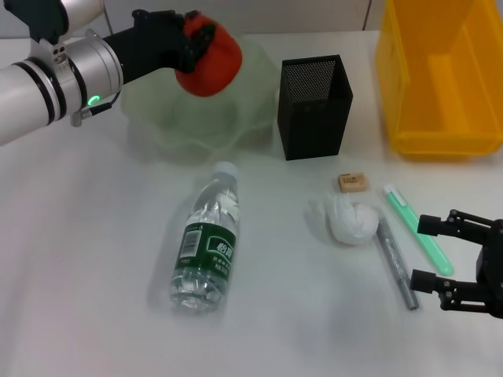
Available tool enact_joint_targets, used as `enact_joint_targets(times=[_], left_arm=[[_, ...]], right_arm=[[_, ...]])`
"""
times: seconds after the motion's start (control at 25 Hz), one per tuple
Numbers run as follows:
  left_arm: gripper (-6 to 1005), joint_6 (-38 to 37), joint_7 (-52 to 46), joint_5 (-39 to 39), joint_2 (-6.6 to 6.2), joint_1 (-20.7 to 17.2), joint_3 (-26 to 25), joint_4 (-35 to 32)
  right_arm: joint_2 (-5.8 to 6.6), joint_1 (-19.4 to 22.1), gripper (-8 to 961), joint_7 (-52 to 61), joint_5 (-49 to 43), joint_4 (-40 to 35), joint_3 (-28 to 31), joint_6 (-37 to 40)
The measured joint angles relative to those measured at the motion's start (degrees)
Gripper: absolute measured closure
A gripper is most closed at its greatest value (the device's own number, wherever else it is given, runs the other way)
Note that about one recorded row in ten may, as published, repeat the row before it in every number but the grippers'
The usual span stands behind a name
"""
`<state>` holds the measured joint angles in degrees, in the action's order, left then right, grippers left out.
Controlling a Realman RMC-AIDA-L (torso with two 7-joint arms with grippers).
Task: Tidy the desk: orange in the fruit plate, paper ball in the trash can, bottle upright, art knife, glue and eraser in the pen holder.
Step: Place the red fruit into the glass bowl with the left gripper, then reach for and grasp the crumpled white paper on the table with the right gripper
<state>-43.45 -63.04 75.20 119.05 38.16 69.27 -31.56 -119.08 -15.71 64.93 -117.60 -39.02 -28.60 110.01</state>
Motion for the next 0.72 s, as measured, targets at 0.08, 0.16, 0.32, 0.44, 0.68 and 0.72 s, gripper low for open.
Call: enact_joint_targets(times=[0.08,0.16,0.32,0.44,0.68,0.72], left_arm=[[792,-1.18,-0.05,-0.14,0.05,-0.58,0.01,-0.85],[745,-3.94,-0.56,-0.05,-0.13,-1.82,0.28,-2.35],[655,-10.17,-1.69,0.22,-0.45,-6.16,1.48,-6.84],[588,-14.8,-1.18,0.41,-0.6,-9.06,2.68,-8.47],[316,-26.7,3.85,0.65,-0.83,-16.08,5.37,-9.16],[284,-30.22,5.8,1.36,-0.85,-18.69,6.31,-8.85]], right_arm=[[0.0,-0.1,125,0.96,0.01,0.0,0.21,-0.04],[0.03,-0.25,125,2.07,0.14,0.0,0.27,-0.15],[0.13,-1.3,125,7.46,0.5,-1.47,0.39,-0.93],[0.11,-2.4,125,14.82,0.54,-7.54,0.11,-0.37],[0.31,-6.72,125,45.3,-7.76,-36.47,-9.3,0.08],[0.37,-8.24,125,50.24,-11.57,-41.64,-12.69,0.09]])
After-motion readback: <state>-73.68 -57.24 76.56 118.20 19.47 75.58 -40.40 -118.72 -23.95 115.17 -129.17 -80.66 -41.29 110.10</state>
